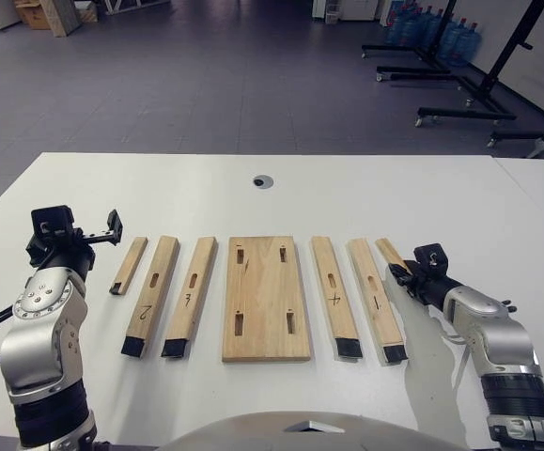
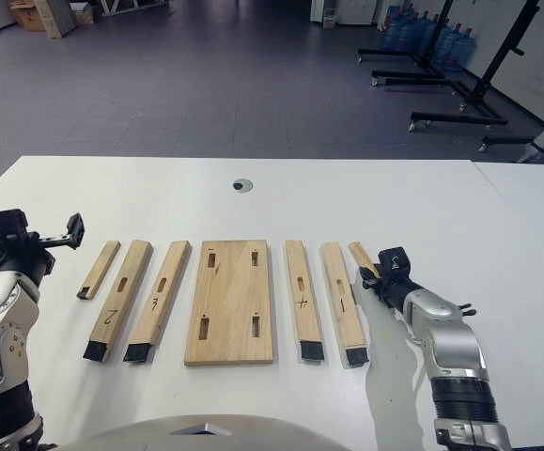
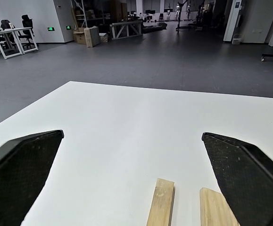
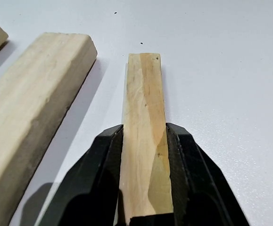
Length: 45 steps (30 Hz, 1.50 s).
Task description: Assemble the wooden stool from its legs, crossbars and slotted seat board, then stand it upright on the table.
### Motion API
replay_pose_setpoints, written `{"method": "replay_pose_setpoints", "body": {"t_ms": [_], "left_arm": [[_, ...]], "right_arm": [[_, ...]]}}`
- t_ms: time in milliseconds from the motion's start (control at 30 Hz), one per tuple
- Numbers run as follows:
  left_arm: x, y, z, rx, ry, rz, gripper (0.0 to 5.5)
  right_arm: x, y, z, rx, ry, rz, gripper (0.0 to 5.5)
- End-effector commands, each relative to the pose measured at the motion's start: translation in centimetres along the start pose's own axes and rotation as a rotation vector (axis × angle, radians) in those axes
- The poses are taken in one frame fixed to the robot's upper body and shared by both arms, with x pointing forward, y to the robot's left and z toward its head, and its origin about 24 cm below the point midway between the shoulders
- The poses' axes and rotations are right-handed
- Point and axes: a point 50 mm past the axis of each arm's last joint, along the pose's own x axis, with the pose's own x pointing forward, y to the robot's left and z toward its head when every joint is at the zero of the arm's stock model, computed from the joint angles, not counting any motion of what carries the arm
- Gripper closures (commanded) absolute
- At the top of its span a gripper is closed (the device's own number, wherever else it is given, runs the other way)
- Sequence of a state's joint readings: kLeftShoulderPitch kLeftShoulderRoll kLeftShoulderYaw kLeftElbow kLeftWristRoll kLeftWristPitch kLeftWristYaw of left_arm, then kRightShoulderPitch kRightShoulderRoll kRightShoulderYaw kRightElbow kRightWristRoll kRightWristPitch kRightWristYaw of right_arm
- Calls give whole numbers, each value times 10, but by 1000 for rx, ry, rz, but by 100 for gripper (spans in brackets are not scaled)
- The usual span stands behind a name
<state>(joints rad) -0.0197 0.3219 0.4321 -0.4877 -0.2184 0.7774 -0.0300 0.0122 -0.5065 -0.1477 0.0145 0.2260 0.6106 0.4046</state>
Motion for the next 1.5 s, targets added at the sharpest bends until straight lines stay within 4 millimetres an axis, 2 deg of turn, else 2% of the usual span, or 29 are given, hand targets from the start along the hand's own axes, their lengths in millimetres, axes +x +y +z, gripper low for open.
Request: {"method": "replay_pose_setpoints", "body": {"t_ms": [33, 133, 267, 367, 433, 500, 600, 667, 733, 833, 900, 1133, 1333, 1500], "left_arm": [[7, -4, 9, 13, -28, -13, 10], [9, -6, 16, 16, -50, -31, 10], [19, -2, 36, -81, -83, -81, 10], [28, -6, 57, -222, -96, -205, 10], [31, -26, 77, -377, -106, -416, 10], [32, -49, 97, -537, -116, -620, 10], [30, -88, 122, -809, -86, -914, 10], [25, -112, 129, -903, -34, -1042, 10], [17, -134, 128, -976, 28, -1126, 10], [3, -157, 123, -1034, 113, -1187, 10], [-3, -166, 120, -1055, 155, -1202, 10], [-8, -171, 109, -1093, 224, -1166, 10], [-1, -163, 108, -1088, 218, -1117, 10], [0, -167, 109, -1059, 213, -1113, 10]], "right_arm": [[-2, -5, -12, 59, 85, -6, 422], [-5, -16, 15, 75, 6, -19, 422], [-15, -39, 75, 53, -162, -58, 422], [-22, -43, 118, 3, -308, -63, 422], [-29, -30, 158, -38, -462, 6, 422], [-36, -10, 188, -82, -576, 101, 422], [-37, 45, 216, -196, -688, 376, 422], [-33, 73, 217, -277, -698, 516, 422], [-27, 94, 210, -352, -689, 603, 422], [-20, 113, 210, -399, -718, 639, 422], [-17, 118, 213, -405, -743, 632, 422], [-22, 135, 222, -328, -815, 708, 422], [-29, 142, 211, -307, -787, 777, 422], [-27, 148, 207, -313, -769, 775, 422]]}}
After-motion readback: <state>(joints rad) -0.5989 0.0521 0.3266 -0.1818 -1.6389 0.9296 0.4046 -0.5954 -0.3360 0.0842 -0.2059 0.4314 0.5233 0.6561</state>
